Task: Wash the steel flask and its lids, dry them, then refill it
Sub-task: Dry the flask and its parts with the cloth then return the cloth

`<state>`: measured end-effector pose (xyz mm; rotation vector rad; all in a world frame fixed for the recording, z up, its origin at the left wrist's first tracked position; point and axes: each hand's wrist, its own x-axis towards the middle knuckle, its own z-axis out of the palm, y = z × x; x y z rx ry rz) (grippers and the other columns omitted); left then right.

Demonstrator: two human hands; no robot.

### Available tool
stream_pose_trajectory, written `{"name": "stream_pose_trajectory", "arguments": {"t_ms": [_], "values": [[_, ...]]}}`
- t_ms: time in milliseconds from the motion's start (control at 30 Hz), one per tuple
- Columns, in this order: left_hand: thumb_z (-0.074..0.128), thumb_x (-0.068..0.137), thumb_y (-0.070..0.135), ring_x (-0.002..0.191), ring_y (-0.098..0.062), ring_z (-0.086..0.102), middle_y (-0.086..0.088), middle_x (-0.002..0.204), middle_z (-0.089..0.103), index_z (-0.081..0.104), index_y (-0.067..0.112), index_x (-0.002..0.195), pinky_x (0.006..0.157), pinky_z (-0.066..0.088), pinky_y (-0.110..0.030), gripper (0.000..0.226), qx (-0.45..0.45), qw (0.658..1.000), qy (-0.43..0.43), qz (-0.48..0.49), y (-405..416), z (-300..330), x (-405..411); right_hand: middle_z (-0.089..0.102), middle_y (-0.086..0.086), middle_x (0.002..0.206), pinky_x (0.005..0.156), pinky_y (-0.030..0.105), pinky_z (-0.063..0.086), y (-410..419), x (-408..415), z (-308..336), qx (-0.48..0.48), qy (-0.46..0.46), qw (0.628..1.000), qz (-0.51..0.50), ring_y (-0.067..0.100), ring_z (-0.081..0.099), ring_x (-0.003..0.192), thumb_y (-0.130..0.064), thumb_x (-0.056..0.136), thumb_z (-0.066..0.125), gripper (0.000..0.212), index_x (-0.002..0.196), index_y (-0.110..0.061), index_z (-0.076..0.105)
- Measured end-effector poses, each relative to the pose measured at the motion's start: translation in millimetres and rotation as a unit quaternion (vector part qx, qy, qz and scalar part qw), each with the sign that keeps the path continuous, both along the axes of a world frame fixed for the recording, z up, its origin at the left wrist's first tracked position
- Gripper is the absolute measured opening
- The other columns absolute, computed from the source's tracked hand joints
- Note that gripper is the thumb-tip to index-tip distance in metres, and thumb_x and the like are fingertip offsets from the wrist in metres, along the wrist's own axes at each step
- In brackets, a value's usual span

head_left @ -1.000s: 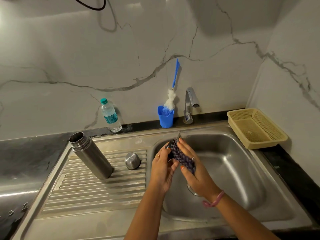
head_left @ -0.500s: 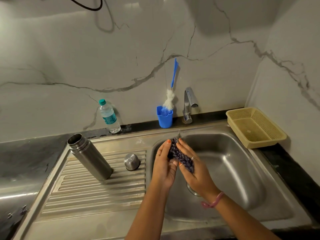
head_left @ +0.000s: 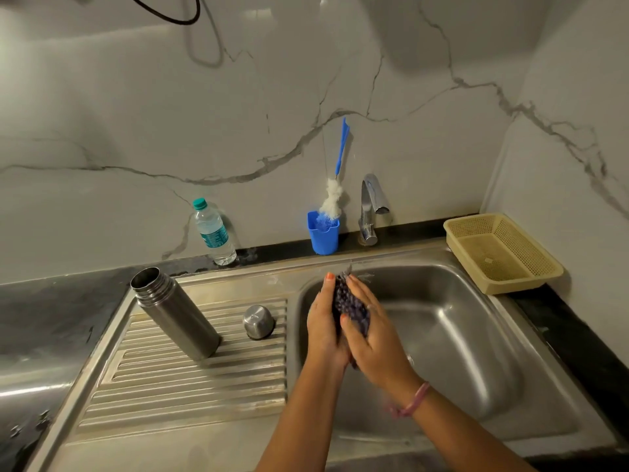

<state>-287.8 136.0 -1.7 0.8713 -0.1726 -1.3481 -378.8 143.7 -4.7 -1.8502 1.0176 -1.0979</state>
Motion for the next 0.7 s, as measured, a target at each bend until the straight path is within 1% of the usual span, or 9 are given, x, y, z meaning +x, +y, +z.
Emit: {"name": "stream_pose_trajectory", "arguments": {"t_ms": [67,133,200,267,367,500,600,633,700], "values": [[0.072,0.083,0.030,0.119,-0.037,0.060,-0.027,0.128,0.062,0.061,-0.001,0.127,0.108,0.045,-0.050,0.055,-0.016,1.000,-0.011,0.005,2,-4,-1,0.062,-0.008,0.114,0.087,0.014,0.045,-12,0,15,0.082,-0.043,0.996,-0.009,-0.008,0.056,0.105,-0.028,0.096,0.047,0.024,0.118,-0.030,0.056],[0.069,0.085,0.021,0.111,-0.033,0.065,-0.027,0.129,0.060,0.051,-0.001,0.137,0.094,0.056,-0.041,0.059,-0.046,0.999,-0.007,0.016,3,0,0,0.065,-0.007,0.101,0.078,0.015,0.046,-19,-1,23,0.100,-0.030,0.994,-0.018,-0.001,0.060,0.092,-0.024,0.098,0.047,0.018,0.109,-0.024,0.060],[0.068,0.084,0.020,0.097,-0.026,0.068,-0.024,0.125,0.060,0.047,0.004,0.142,0.079,0.060,-0.033,0.064,-0.054,0.998,-0.001,0.026,-1,2,3,0.053,-0.011,0.129,0.096,0.013,0.040,-10,-2,16,0.040,0.011,0.999,-0.016,-0.003,0.049,0.118,-0.029,0.097,0.047,0.038,0.135,-0.023,0.047],[0.069,0.081,0.024,0.102,-0.025,0.066,-0.019,0.127,0.062,0.051,0.011,0.140,0.087,0.058,-0.037,0.063,-0.053,0.998,-0.017,0.029,-6,3,8,0.022,-0.013,0.154,0.111,0.014,0.022,5,-1,2,-0.027,0.065,0.998,-0.005,-0.003,0.021,0.139,-0.040,0.094,0.044,0.063,0.150,-0.023,0.021],[0.065,0.084,0.021,0.098,-0.022,0.068,-0.011,0.116,0.068,0.054,0.012,0.135,0.086,0.058,-0.037,0.053,-0.068,0.997,-0.022,0.008,-6,2,14,0.000,-0.016,0.158,0.110,0.006,0.010,16,2,-12,-0.055,0.098,0.994,0.010,-0.006,0.002,0.143,-0.049,0.090,0.035,0.070,0.150,-0.028,0.006],[0.057,0.094,0.015,0.108,-0.029,0.061,-0.025,0.129,0.055,0.049,0.003,0.137,0.096,0.053,-0.040,0.045,-0.089,0.995,0.007,-0.049,0,-1,17,0.017,-0.010,0.157,0.111,0.011,0.021,-3,6,0,0.006,-0.016,1.000,-0.019,-0.002,0.016,0.142,-0.034,0.094,0.044,0.064,0.151,-0.027,0.016],[0.057,0.092,0.011,0.115,-0.030,0.060,-0.027,0.138,0.053,0.046,0.004,0.142,0.094,0.054,-0.038,0.052,-0.075,0.996,0.016,-0.046,1,-1,15,0.050,-0.015,0.130,0.096,0.010,0.040,-21,3,13,0.090,-0.078,0.993,-0.006,0.006,0.045,0.127,-0.025,0.098,0.045,0.044,0.137,-0.040,0.031],[0.057,0.091,0.011,0.115,-0.031,0.060,-0.027,0.138,0.054,0.046,0.006,0.143,0.095,0.054,-0.039,0.054,-0.075,0.996,0.019,-0.041,0,-1,15,0.051,-0.015,0.129,0.097,0.012,0.041,-21,1,14,0.077,-0.068,0.995,-0.007,0.006,0.046,0.127,-0.026,0.098,0.045,0.043,0.137,-0.040,0.032],[0.059,0.093,0.014,0.114,-0.031,0.060,-0.024,0.134,0.057,0.046,0.009,0.144,0.098,0.051,-0.041,0.053,-0.077,0.997,0.021,-0.025,-2,-2,16,0.033,-0.008,0.150,0.111,0.021,0.031,-10,1,9,0.011,-0.015,1.000,-0.002,0.004,0.029,0.139,-0.033,0.095,0.045,0.056,0.148,-0.029,0.025]]}}
